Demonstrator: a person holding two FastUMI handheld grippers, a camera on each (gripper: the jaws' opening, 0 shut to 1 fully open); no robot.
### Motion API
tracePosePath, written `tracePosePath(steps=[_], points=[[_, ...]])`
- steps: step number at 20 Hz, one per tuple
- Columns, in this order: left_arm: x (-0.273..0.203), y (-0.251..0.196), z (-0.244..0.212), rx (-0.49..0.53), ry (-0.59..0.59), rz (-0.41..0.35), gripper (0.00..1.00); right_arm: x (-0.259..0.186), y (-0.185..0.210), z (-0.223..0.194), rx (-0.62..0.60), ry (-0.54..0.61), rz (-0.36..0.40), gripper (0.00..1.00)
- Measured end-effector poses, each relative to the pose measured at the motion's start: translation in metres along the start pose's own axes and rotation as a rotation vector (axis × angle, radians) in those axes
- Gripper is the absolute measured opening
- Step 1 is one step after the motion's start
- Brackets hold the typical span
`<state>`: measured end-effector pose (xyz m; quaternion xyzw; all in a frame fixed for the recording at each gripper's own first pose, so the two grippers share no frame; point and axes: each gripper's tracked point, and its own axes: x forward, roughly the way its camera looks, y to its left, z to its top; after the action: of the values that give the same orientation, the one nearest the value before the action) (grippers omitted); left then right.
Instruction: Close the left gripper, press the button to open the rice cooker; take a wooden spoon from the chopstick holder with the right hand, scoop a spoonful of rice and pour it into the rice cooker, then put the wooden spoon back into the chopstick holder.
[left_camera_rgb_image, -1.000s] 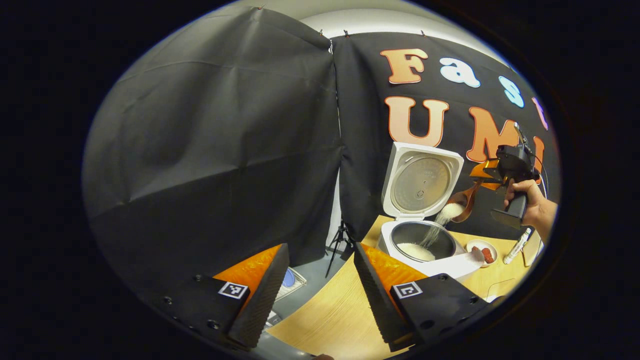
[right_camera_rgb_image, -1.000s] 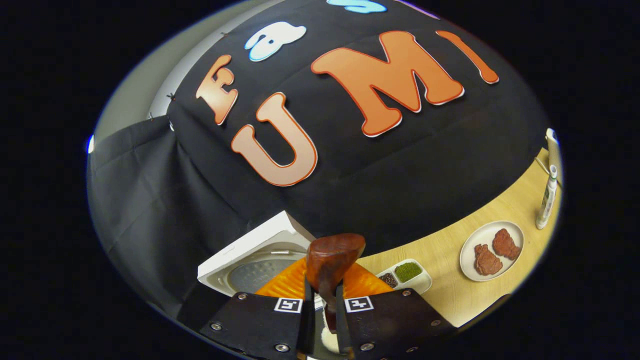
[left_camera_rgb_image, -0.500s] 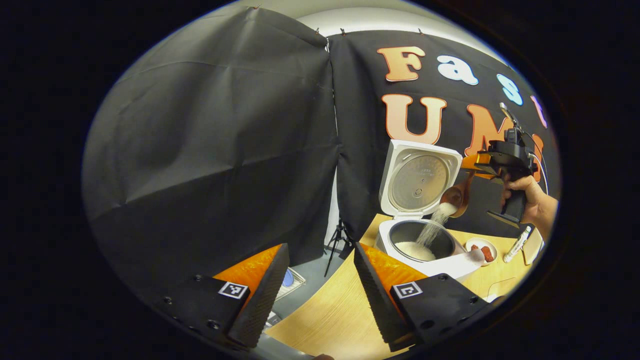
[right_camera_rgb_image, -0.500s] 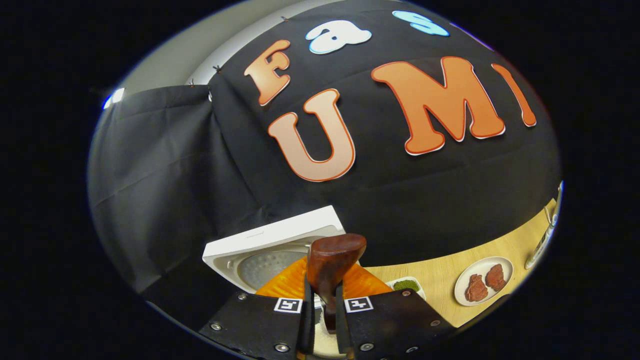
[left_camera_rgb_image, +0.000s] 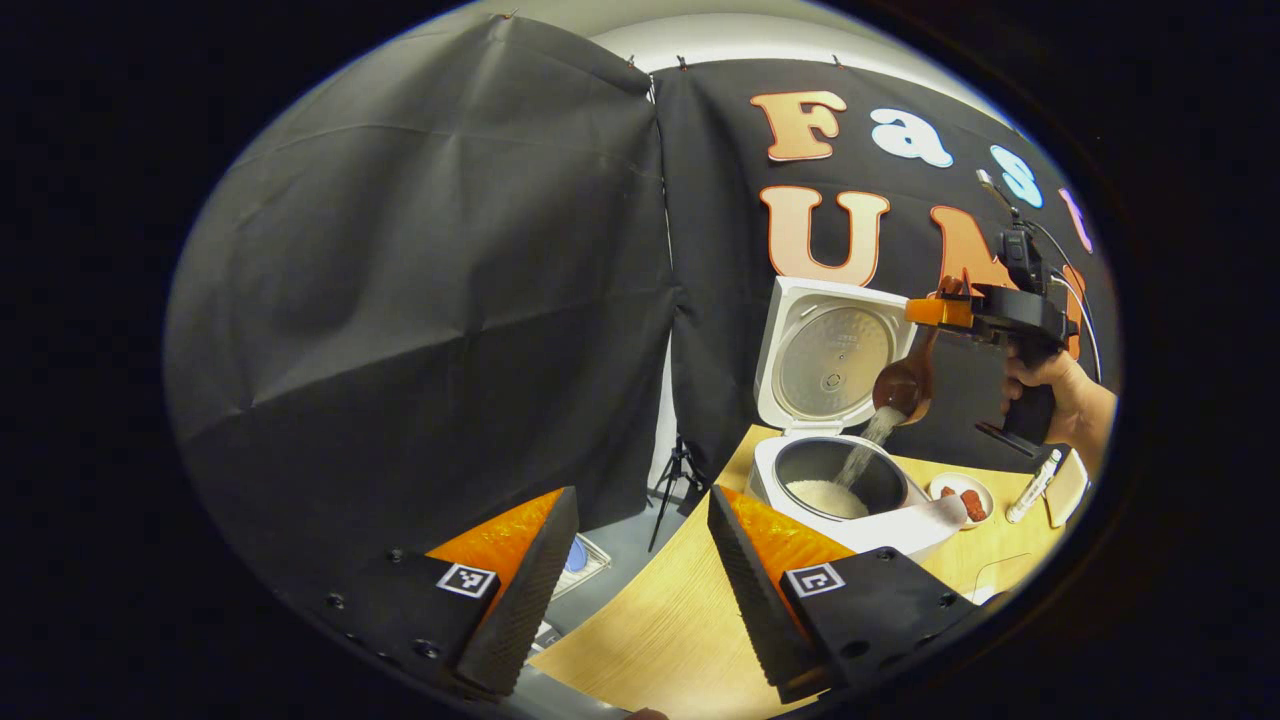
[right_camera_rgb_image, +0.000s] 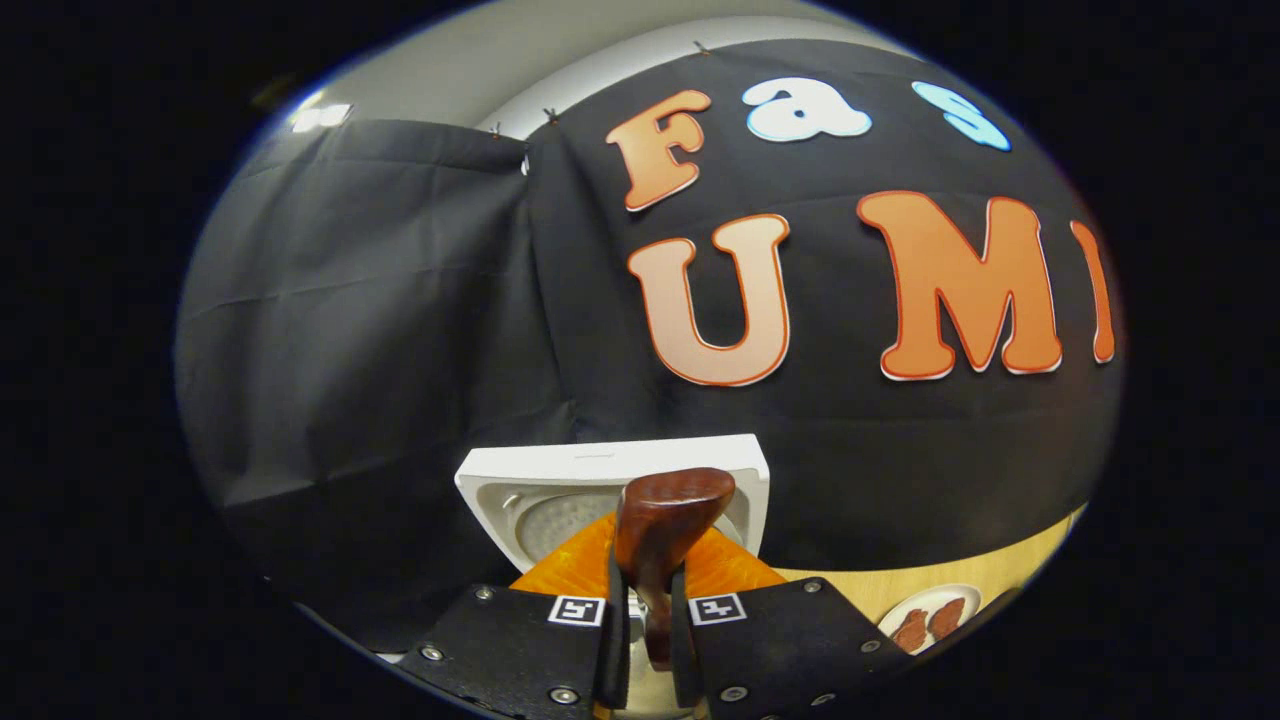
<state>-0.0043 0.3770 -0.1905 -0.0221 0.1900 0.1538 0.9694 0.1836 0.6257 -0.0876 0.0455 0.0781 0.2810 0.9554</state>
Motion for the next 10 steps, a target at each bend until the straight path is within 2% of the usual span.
tracePosePath(steps=[7, 10], points=[[-0.005, -0.004, -0.002, 0.006, -0.001, -0.006, 0.89, -0.014, 0.043, 0.009, -0.312, -0.091, 0.094, 0.16], [-0.007, -0.007, 0.000, 0.016, -0.006, -0.008, 0.90, -0.021, 0.048, 0.005, -0.358, -0.095, 0.105, 0.17]])
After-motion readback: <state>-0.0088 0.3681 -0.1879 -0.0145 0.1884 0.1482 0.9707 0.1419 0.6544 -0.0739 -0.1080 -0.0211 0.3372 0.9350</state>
